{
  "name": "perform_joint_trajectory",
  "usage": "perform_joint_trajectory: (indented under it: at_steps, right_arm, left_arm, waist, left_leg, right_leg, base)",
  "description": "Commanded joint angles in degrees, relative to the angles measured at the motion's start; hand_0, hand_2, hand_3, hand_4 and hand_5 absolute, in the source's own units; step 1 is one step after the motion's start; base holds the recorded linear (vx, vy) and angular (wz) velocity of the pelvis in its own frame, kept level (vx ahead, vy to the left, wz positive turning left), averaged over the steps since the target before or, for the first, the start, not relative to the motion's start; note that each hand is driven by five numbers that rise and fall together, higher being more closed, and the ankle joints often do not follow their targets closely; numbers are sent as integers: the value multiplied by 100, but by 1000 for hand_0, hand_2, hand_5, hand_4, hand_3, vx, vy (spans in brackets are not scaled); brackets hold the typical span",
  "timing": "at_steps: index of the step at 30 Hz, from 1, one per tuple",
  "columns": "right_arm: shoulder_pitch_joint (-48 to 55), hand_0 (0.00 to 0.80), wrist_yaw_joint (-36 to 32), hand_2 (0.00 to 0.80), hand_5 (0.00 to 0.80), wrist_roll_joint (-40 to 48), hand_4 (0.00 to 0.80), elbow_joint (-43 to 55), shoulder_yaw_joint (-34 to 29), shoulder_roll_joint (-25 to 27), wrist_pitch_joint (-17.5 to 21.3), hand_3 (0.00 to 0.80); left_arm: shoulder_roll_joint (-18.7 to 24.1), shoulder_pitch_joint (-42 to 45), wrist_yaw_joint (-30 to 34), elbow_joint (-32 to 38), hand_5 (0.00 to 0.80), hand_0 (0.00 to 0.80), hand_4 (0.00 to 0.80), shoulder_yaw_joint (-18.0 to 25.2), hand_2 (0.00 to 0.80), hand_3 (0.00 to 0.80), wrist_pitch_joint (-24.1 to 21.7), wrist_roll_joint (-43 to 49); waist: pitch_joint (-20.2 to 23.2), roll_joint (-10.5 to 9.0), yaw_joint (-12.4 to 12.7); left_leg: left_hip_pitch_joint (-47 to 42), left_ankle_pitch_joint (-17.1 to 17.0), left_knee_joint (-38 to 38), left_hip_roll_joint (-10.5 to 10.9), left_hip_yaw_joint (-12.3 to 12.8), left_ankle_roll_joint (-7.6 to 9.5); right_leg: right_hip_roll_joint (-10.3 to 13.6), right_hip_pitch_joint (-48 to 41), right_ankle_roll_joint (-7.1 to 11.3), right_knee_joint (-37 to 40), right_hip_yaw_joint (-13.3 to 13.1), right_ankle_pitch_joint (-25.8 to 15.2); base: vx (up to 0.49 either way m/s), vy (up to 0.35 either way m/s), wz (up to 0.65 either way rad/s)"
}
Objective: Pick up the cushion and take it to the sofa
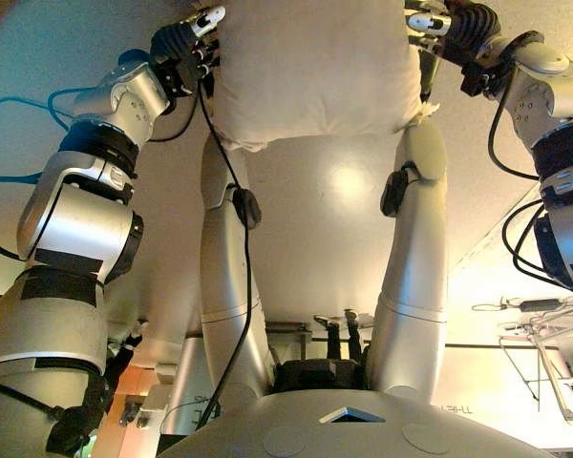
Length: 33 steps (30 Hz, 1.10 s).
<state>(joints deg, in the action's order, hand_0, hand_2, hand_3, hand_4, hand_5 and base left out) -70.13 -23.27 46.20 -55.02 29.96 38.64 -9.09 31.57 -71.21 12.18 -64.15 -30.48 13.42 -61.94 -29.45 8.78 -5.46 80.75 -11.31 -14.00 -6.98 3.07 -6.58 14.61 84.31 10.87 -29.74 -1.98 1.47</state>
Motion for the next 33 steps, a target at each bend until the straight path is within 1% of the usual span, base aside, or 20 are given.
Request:
perform_joint_trajectory:
  at_steps: [1, 5, 7, 11, 15, 16, 18, 20, 24, 27, 30, 31, 32, 33]
  right_arm:
    - [-373, 0, -25, 0, 0, 290, 0, 288, 377, -560, 116, 0]
    - [-518, 0, 164, 0, 0, 356, 0, 169, 400, -725, 176, 0]
    - [-600, 0, 383, 0, 0, 418, 0, 82, 398, -799, 239, 0]
    - [-673, 0, 818, 0, 0, 313, 0, -69, 370, -784, 418, 0]
    - [-635, 0, 1824, 0, 0, -148, 0, -205, 258, -635, 619, 0]
    - [-577, 0, 2129, 0, 0, -252, 0, -251, 186, -556, 642, 0]
    - [-488, 0, 2488, 0, 0, -470, 0, -286, 82, -451, 601, 0]
    - [-391, 0, 2605, 0, 0, -541, 0, -318, -18, -339, 555, 0]
    - [-265, 0, 2500, 0, 0, -533, 0, -280, -113, -170, 529, 0]
    - [-269, 0, 2424, 0, 0, -530, 0, -238, -80, -159, 610, 0]
    - [-310, 0, 2553, 0, 0, -749, 0, -182, -27, -219, 715, 0]
    - [-332, 0, 2606, 0, 0, -834, 0, -170, -3, -227, 754, 0]
    - [-353, 0, 2928, 0, 0, -1158, 0, -142, 46, -235, 902, 0]
    - [-365, 0, 3209, 0, 0, -1421, 0, -130, 97, -222, 959, 0]
  left_arm:
    - [-555, -340, -123, 347, 0, 0, 0, -131, 0, 0, 222, 142]
    - [-623, -535, -413, 278, 0, 0, 0, -161, 0, 0, 281, 329]
    - [-617, -647, -577, 182, 0, 0, 0, -178, 0, 0, 303, 477]
    - [-530, -744, -717, 43, 0, 0, 0, -110, 0, 0, 239, 613]
    - [-382, -697, -1286, -140, 0, 0, 0, -30, 0, 0, 37, 900]
    - [-295, -637, -1454, -233, 0, 0, 0, 43, 0, 0, -57, 983]
    - [-199, -526, -1721, -323, 0, 0, 0, 169, 0, 0, -244, 1075]
    - [-94, -410, -1812, -379, 0, 0, 0, 301, 0, 0, -342, 1198]
    - [91, -294, -1636, -443, 0, 0, 0, 390, 0, 0, -399, 1367]
    - [109, -321, -1549, -445, 0, 0, 0, 386, 0, 0, -407, 1386]
    - [97, -406, -1523, -442, 0, 0, 0, 290, 0, 0, -321, 1476]
    - [91, -417, -1544, -446, 0, 0, 0, 281, 0, 0, -327, 1493]
    - [88, -421, -1652, -443, 0, 0, 0, 261, 0, 0, -371, 1606]
    - [97, -422, -1741, -436, 0, 0, 0, 230, 0, 0, -396, 1640]
  waist:
    - [-35, -143, 148]
    - [-35, -191, 155]
    - [-35, -218, 158]
    - [-35, -250, 162]
    - [-35, -254, 154]
    - [-35, -253, 156]
    - [-35, -247, 154]
    - [-35, -237, 158]
    - [-35, -232, 163]
    - [-35, -234, 163]
    - [-35, -242, 163]
    - [-35, -244, 167]
    - [-35, -253, 172]
    - [-35, -260, 174]
  left_leg:
    - [363, 593, -441, -58, -170, -122]
    - [521, 603, -480, -87, -178, -128]
    - [593, 600, -485, -105, -185, -135]
    - [678, 606, -502, -142, -181, -139]
    - [690, 607, -496, -173, -165, -158]
    - [674, 603, -483, -174, -159, -156]
    - [653, 597, -464, -181, -144, -147]
    - [640, 600, -459, -186, -141, -144]
    - [656, 613, -481, -184, -161, -143]
    - [707, 624, -494, -198, -156, -137]
    - [785, 647, -532, -212, -160, -139]
    - [791, 648, -525, -215, -155, -138]
    - [822, 656, -532, -220, -153, -136]
    - [857, 659, -548, -227, -153, -132]
  right_leg:
    - [-239, -44, -232, 449, 23, -111]
    - [-197, 83, -215, 448, 68, -129]
    - [-182, 127, -209, 489, 99, -149]
    - [-151, 187, -210, 526, 156, -175]
    - [-142, 182, -212, 559, 191, -180]
    - [-148, 161, -216, 562, 199, -171]
    - [-161, 142, -227, 568, 198, -161]
    - [-168, 131, -239, 557, 185, -142]
    - [-188, 171, -259, 494, 144, -123]
    - [-174, 247, -266, 434, 137, -103]
    - [-156, 325, -270, 415, 147, -98]
    - [-154, 331, -272, 421, 155, -97]
    - [-145, 358, -277, 412, 172, -90]
    - [-137, 379, -277, 404, 188, -91]
  base:
    - [-16, -41, 1]
    - [-9, -46, 2]
    - [-2, -47, 1]
    - [2, -18, 0]
    - [0, 0, 0]
    - [0, 0, 0]
    - [0, 0, 0]
    - [0, 0, 0]
    - [0, 0, 0]
    - [0, 0, 0]
    - [0, 0, 0]
    - [0, 0, 0]
    - [0, 0, 0]
    - [0, 0, 0]
